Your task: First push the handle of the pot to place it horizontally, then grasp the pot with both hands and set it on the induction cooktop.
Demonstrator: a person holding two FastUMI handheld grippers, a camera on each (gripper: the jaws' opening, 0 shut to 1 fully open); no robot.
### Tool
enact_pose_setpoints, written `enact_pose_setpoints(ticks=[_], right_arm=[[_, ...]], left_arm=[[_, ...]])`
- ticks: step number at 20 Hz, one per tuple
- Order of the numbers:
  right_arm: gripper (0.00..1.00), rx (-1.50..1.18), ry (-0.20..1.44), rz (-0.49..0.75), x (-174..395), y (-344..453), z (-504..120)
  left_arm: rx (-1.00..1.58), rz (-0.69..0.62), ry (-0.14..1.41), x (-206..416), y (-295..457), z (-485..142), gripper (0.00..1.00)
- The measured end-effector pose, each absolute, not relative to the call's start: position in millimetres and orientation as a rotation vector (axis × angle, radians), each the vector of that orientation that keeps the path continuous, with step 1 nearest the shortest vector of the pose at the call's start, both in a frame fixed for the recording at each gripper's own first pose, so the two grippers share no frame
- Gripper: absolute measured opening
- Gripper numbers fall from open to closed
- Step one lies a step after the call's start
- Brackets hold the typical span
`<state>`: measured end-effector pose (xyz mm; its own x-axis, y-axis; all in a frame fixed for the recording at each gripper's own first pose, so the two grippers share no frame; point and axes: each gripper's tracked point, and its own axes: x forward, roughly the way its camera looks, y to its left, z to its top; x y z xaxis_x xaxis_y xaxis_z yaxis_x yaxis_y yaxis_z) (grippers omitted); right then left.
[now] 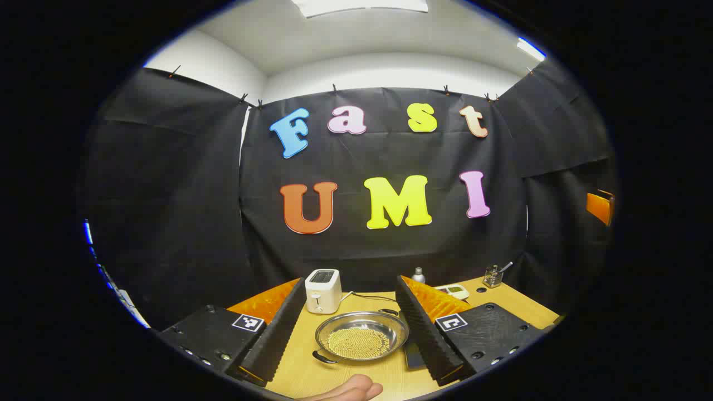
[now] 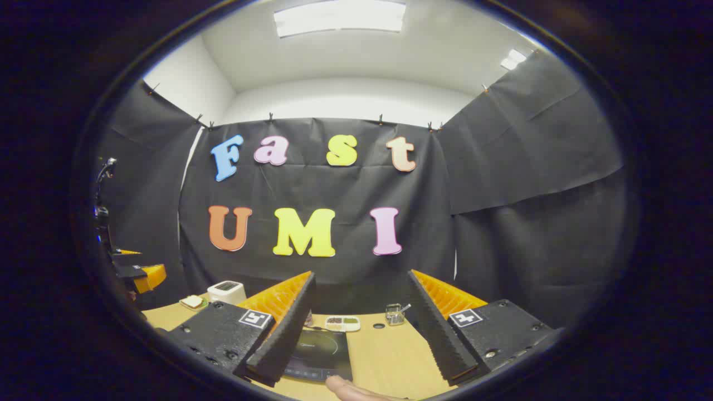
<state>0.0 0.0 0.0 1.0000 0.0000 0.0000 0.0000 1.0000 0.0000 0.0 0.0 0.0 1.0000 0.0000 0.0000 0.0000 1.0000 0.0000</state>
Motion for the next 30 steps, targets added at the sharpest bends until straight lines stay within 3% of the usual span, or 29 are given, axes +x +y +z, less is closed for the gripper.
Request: enact_pose_setpoints(ticks=[16, 17, 18, 30], right_arm=[[0.96, 0.026, 0.046, -0.014, 9, -17, -23], [1.00, 0.025, 0.044, -0.016, 10, -18, -22], [0.96, 0.024, 0.039, -0.017, 9, -19, -23], [0.96, -0.001, 0.034, 0.007, 12, -20, -34]], left_arm=[[-0.078, -0.025, -0.052, -8, 15, 14, 0.96], [-0.084, -0.023, -0.050, -7, 17, 14, 0.96], [-0.091, -0.026, -0.048, -8, 16, 14, 0.96], [-0.062, -0.044, 0.000, 1, 9, -14, 0.95]])
